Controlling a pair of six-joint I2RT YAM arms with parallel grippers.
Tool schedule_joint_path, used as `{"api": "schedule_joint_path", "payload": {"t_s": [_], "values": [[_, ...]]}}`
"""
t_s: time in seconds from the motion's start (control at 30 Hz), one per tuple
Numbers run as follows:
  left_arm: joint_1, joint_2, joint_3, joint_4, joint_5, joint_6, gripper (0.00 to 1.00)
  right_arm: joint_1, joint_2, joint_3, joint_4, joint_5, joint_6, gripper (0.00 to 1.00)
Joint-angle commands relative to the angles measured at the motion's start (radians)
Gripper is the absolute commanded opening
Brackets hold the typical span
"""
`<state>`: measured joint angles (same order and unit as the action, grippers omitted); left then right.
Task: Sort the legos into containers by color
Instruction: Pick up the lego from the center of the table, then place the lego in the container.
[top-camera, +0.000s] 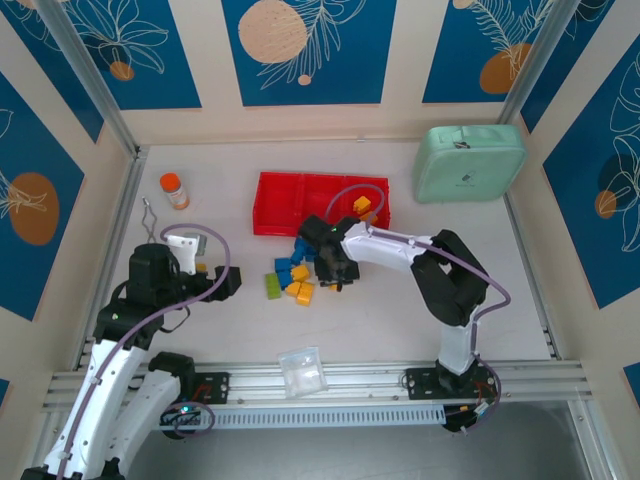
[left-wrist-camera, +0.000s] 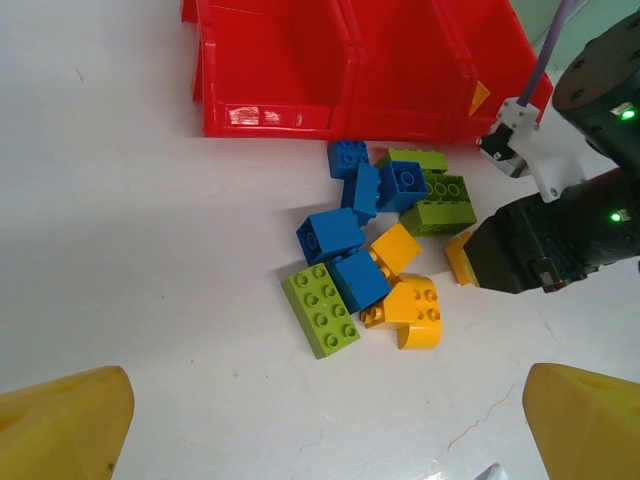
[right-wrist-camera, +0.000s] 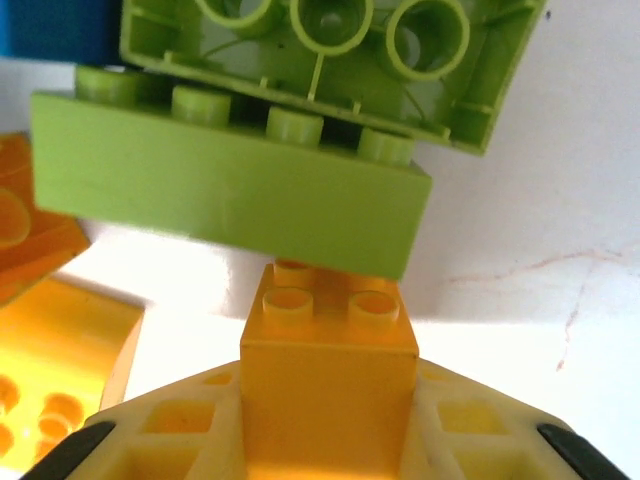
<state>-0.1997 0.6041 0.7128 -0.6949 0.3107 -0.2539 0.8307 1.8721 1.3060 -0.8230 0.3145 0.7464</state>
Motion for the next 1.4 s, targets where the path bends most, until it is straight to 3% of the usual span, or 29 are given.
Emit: {"api": "schedule_joint_path", "payload": {"t_s": [0.0, 0.13, 0.3, 0.53, 0.73, 0.9, 1.17, 1.37], "values": [[-0.006, -0.002, -0.007, 0.016, 0.021, 0.019, 0.99, 0.015, -0.09, -0.011, -0.038, -0.032, -0.034, 0.28], [-0.006, -0.003, -0.006, 0.015, 0.021, 0.018, 0.99, 0.017, -0.172, -0.022, -0.061, -0.072, -0.064, 0.24], [-0.006, -0.001, -0.006, 0.017, 0.022, 0.019, 0.99, -0.019, -0.304, -0.012, -0.061, -0.033, -0.127, 0.25], [-0.006, -0.008, -0.009, 0.021, 0.042, 0.024, 0.99, -0.246, -0.374, -0.011, 0.113, -0.147, -0.253, 0.25], [-0.012, -0.022, -0.013, 0.029, 0.074, 0.028, 1.0, -0.425, -0.251, 0.105, 0.179, -0.208, -0.351, 0.25], [-0.021, -0.019, -0.013, 0.029, 0.072, 0.026, 0.99, -0.513, -0.072, 0.228, 0.189, -0.296, -0.365, 0.25], [-0.027, -0.012, -0.012, 0.028, 0.07, 0.024, 0.99, -0.543, 0.164, 0.404, 0.168, -0.362, -0.362, 0.25], [-0.032, -0.005, -0.013, 0.026, 0.061, 0.024, 0.99, -0.54, 0.233, 0.479, 0.127, -0.352, -0.37, 0.27]]}}
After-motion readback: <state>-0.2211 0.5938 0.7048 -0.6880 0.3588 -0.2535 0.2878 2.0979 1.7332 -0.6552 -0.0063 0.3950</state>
